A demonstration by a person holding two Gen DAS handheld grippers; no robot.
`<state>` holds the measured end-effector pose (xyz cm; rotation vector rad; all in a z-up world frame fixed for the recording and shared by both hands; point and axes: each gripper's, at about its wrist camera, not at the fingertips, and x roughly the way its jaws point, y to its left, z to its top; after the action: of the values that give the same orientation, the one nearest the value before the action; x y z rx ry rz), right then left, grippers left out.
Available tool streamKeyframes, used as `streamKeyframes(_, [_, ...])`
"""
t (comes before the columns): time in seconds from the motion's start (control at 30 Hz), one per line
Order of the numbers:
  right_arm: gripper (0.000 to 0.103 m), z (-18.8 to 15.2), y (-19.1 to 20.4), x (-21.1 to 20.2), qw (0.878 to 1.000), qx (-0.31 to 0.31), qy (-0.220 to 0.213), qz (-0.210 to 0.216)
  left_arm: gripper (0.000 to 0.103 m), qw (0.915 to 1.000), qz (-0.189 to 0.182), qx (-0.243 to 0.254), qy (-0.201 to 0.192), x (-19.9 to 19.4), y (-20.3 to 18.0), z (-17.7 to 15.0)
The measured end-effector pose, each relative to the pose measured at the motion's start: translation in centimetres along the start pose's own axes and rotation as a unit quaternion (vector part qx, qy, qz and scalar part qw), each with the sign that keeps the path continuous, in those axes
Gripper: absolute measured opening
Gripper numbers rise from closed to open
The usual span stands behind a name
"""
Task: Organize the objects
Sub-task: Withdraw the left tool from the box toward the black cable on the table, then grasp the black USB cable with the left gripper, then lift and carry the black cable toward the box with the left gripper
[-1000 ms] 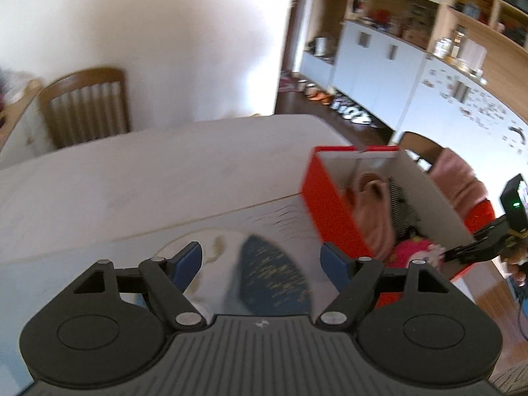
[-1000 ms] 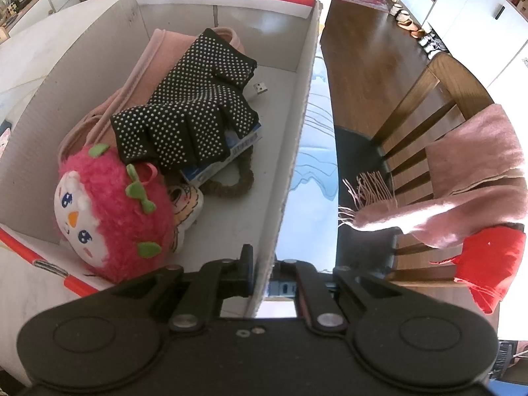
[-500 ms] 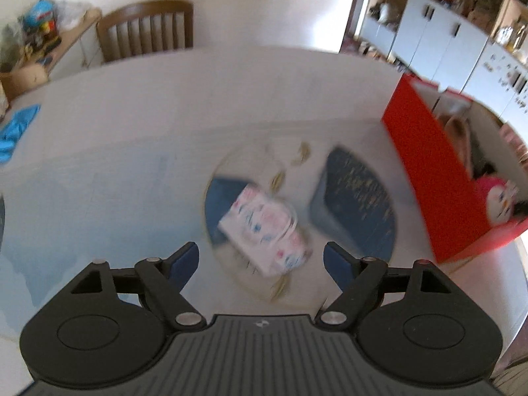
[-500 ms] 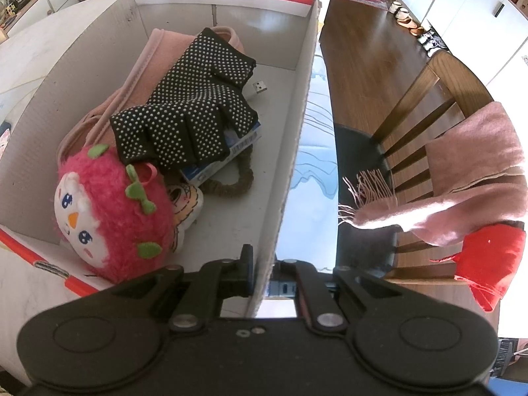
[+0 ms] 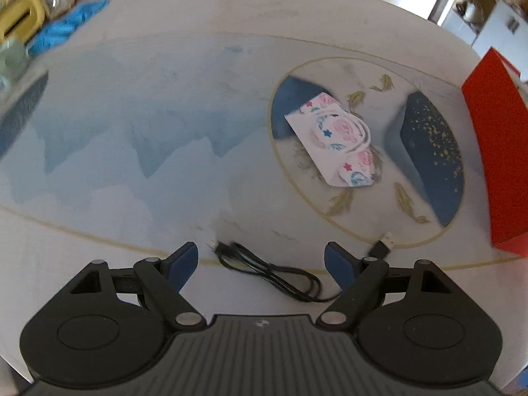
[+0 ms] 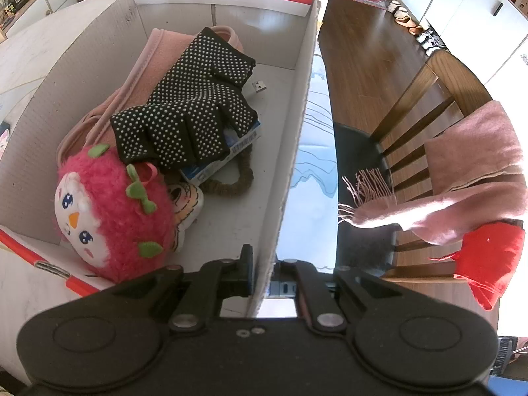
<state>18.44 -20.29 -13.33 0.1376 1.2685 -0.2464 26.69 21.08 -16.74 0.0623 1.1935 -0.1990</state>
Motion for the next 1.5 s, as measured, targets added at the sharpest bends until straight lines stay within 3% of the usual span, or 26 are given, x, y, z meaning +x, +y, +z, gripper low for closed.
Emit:
streamKeyframes(0.17, [0.006, 0.0, 0.0, 0.0, 1.0, 0.0, 0.0, 0.0, 0.084, 0.9993, -0.012, -0.032, 0.012, 0.6, 0.2, -0.3])
streamKeyframes(0.43, [0.006, 0.0, 0.0, 0.0, 1.0, -0.002, 0.002, -0.002, 0.08, 0.9998, 0.003, -0.014, 0.016, 1.3, -1.1, -0.4])
streamKeyframes(0.57, [0.006, 0.0, 0.1, 0.1, 1.0, -0.003, 0.003, -0.003, 0.059, 0.9997, 0.014, 0.016, 0.006, 1.2, -2.0, -0.2])
streamKeyframes(0.63, [0.006, 0.1, 0.1, 0.1, 1.0, -0.003, 0.003, -0.003, 0.054, 0.9994, 0.011, 0.034, 0.003, 1.1, -2.6, -0.1])
streamKeyframes(0.73, [0.006, 0.1, 0.1, 0.1, 1.0, -0.002, 0.003, -0.003, 0.034, 0.9984, 0.003, 0.057, -0.005, 1.0, -3.5, 0.0])
streamKeyframes(1.1, [0.006, 0.1, 0.2, 0.4, 1.0, -0.003, 0.006, -0.006, 0.017, 0.993, -0.029, 0.113, -0.022, 1.6, -5.7, 0.8])
streamKeyframes(1.5, [0.006, 0.2, 0.1, 0.5, 1.0, 0.0, 0.007, -0.004, 0.01, 0.9888, -0.07, 0.13, -0.018, 0.8, -6.6, 2.4])
